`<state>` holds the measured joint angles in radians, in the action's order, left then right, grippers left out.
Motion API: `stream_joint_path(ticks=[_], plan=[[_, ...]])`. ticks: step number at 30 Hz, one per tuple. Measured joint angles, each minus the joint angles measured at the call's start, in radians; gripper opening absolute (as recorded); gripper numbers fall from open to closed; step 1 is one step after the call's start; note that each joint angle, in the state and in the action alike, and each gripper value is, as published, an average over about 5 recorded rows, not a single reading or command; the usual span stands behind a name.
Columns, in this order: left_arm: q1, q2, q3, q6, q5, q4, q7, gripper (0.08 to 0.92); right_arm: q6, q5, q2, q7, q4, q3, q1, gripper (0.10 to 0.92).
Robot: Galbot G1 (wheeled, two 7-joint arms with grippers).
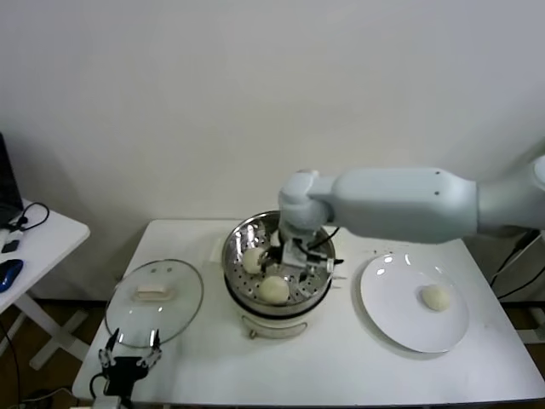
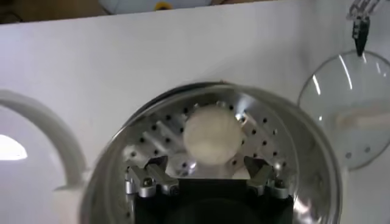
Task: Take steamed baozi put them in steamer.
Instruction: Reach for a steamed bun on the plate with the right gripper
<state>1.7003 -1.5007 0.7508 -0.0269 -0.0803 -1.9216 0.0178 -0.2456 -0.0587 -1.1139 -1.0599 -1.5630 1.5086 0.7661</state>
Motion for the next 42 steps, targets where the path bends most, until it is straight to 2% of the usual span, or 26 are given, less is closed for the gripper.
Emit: stream_joint_path(ticks=[10, 18, 30, 42], plan=[[0.003, 0.005, -0.005, 0.0, 0.001, -0.009, 0.001, 0.823, 0.067, -0.27, 0.148, -0.056, 0.046, 0.193, 0.232, 0.823], [0.01, 0.011, -0.005, 0.006, 0.009, -0.016, 0.003, 0.823, 0.191, -0.36, 0.31, -0.039, 0.069, 0.368, 0.308, 0.823], [0.006, 0.011, -0.005, 0.016, 0.014, -0.011, 0.003, 0.823, 0.296, -0.286, 0.514, 0.006, 0.156, 0.37, 0.182, 0.823], [0.009, 0.009, 0.003, 0.016, 0.004, 0.005, 0.001, 0.823, 0.313, -0.129, 0.582, 0.03, 0.275, 0.123, -0.144, 0.823]])
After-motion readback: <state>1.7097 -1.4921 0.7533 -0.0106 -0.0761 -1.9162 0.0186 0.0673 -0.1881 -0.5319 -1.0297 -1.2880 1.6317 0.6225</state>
